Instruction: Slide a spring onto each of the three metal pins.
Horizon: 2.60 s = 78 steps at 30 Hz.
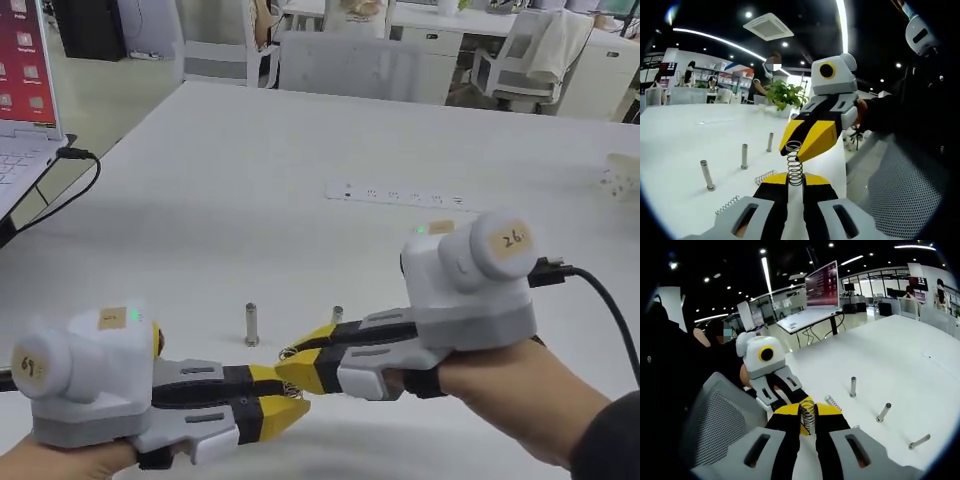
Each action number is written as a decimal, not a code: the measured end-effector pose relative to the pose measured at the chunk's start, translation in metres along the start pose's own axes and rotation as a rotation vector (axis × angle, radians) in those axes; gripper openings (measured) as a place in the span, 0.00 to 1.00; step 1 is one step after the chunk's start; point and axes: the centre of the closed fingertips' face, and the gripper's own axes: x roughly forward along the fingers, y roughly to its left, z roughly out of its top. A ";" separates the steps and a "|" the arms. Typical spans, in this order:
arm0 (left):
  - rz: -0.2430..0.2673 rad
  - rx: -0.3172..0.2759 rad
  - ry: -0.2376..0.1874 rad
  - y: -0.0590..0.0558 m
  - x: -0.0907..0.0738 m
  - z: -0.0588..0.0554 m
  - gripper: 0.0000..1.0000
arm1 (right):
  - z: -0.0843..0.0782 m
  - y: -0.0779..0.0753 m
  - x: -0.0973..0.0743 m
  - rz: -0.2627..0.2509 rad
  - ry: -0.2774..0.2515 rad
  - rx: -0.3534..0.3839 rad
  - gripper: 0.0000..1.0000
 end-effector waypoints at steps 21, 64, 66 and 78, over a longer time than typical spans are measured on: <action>-0.046 0.069 0.087 -0.013 0.005 -0.009 0.02 | -0.020 0.006 -0.013 0.062 0.178 -0.082 0.08; -0.122 0.123 0.186 -0.029 0.009 -0.019 0.01 | -0.055 0.019 -0.008 0.211 0.647 -0.386 0.09; -0.124 0.121 0.187 -0.030 0.009 -0.019 0.01 | -0.056 0.020 -0.008 0.213 0.651 -0.385 0.09; -0.116 0.126 0.165 -0.029 0.010 -0.016 0.02 | -0.054 0.018 -0.008 0.208 0.671 -0.383 0.09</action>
